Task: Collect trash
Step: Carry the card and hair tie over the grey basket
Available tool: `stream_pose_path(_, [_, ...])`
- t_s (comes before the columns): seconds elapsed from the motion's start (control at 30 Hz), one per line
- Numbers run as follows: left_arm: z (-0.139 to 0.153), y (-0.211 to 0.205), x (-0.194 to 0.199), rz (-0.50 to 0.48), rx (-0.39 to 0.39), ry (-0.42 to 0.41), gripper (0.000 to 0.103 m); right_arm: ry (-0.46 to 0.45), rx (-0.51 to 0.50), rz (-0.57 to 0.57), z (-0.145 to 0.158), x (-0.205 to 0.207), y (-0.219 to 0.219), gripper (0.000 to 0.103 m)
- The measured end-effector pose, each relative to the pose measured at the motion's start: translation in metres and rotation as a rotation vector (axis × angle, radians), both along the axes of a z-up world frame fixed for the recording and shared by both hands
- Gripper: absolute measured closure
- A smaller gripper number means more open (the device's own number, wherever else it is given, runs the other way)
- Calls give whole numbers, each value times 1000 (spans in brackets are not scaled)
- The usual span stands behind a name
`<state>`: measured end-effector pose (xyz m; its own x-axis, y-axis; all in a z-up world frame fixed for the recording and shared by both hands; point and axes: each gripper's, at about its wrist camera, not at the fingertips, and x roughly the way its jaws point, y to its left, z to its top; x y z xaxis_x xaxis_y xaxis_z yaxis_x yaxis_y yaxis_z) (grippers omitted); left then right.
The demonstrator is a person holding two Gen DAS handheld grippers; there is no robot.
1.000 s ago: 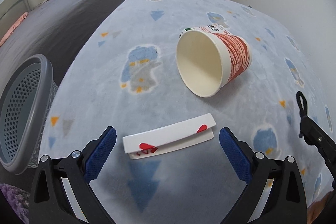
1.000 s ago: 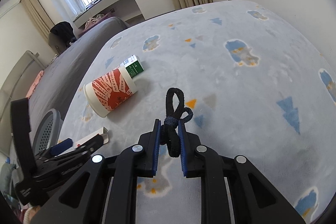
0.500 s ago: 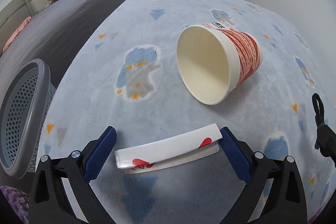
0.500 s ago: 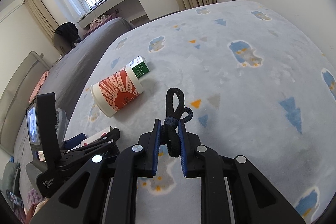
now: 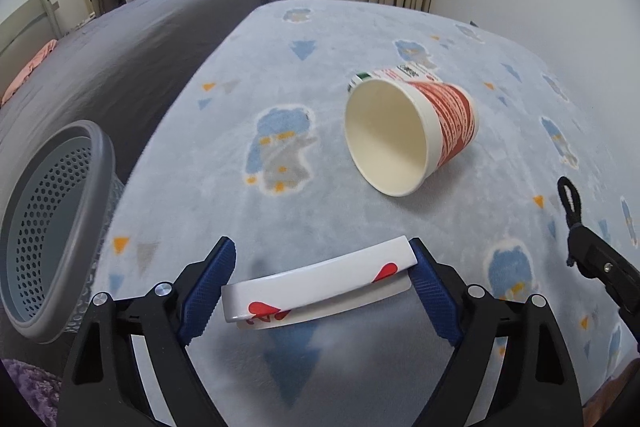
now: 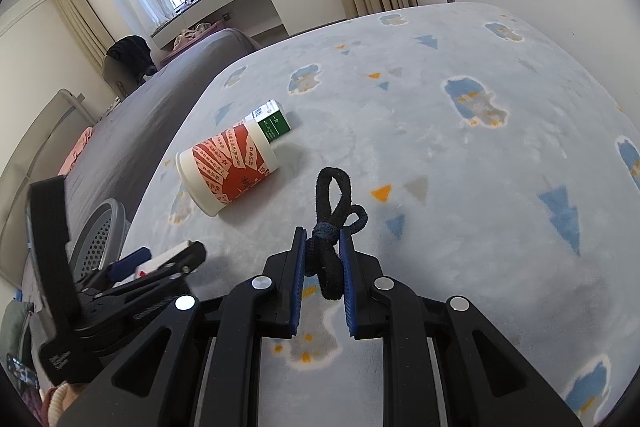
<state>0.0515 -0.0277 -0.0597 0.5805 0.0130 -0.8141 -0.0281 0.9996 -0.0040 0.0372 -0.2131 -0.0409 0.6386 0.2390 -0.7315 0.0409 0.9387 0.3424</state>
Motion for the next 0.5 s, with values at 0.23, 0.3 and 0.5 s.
stream_pose_path(0.23, [29, 26, -22, 16, 28, -61, 19, -15, -1, 31, 5, -4, 11, 87])
stream_pose_path(0.3, [37, 35, -28, 21, 32, -80, 19, -17, -3, 44, 7, -4, 18, 87])
stream_pose_path(0.5, [53, 66, -47, 43, 16, -119, 19, -64, -27, 92, 24, -7, 46, 87])
